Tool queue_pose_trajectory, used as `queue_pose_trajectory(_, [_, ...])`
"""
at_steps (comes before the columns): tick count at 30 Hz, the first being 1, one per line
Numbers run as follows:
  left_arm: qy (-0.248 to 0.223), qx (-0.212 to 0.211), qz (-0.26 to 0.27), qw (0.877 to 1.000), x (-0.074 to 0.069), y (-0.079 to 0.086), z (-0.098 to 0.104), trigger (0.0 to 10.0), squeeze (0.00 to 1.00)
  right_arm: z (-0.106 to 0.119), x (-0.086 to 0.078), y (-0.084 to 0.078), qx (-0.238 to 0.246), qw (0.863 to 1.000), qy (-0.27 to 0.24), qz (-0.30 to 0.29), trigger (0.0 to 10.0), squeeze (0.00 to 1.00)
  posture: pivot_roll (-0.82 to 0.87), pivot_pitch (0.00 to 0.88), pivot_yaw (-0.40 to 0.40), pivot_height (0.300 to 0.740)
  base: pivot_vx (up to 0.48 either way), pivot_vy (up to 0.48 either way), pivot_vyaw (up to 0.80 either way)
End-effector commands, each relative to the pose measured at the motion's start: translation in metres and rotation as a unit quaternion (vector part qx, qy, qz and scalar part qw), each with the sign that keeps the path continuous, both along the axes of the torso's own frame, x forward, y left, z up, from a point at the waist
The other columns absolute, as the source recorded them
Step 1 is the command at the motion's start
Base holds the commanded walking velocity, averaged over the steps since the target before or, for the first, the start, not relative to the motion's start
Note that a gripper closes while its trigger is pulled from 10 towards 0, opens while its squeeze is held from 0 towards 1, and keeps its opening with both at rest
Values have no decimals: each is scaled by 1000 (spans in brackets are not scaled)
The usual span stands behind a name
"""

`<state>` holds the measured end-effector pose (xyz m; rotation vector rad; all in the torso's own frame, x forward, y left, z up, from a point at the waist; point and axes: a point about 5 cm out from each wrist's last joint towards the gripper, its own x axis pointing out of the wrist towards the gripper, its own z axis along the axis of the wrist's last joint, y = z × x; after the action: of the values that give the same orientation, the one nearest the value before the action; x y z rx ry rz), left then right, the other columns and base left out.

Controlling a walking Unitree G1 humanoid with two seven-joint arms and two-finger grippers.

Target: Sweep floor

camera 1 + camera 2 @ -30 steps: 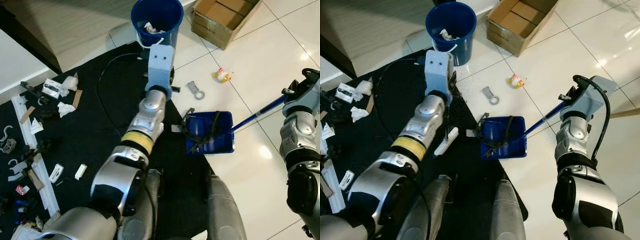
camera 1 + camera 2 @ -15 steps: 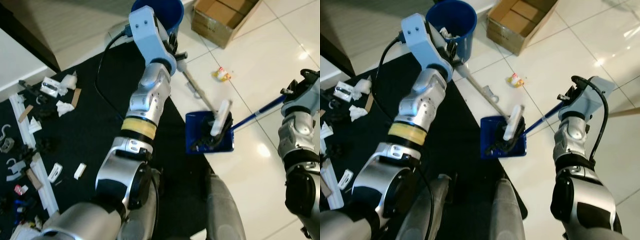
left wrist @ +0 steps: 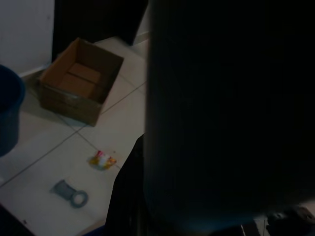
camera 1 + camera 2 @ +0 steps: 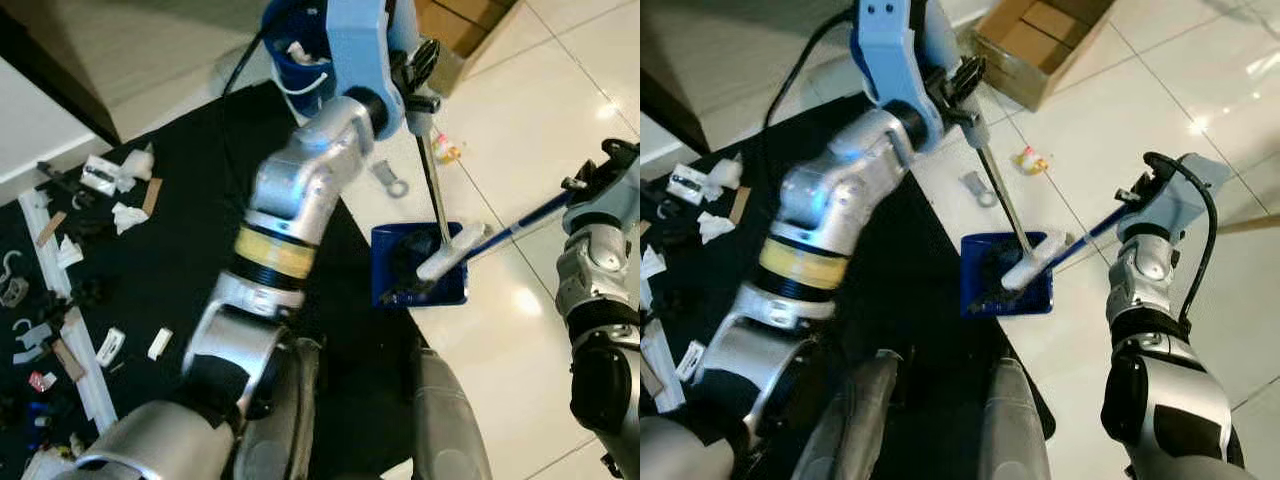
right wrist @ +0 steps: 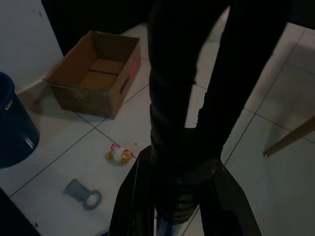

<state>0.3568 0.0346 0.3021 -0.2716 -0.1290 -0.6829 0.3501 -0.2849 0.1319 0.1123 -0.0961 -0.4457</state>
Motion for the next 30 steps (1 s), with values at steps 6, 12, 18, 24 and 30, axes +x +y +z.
queue_pose_trajectory(6, [-24,-47,48,997,10,52,27,10000,0,-42,-19,-2,36,996,79,-12,10000,0,121,278,22,740,0,0,0])
queue_pose_trajectory(12, [-58,77,179,979,22,113,-4,10000,0,-46,-26,-10,61,995,70,-31,10000,0,97,204,4,740,0,0,0])
queue_pose_trajectory(18, [-10,166,243,956,11,132,-94,10000,0,-36,-34,-34,113,991,6,-71,10000,0,58,125,14,740,0,0,0])
queue_pose_trajectory(24, [36,208,264,941,2,140,-141,10000,0,-27,-42,-54,123,988,-25,-94,10000,0,31,87,27,740,0,0,0])
queue_pose_trajectory(30, [78,223,266,935,-5,143,-170,10000,0,-18,-51,-75,107,987,-31,-116,10000,0,19,69,30,740,0,0,0])
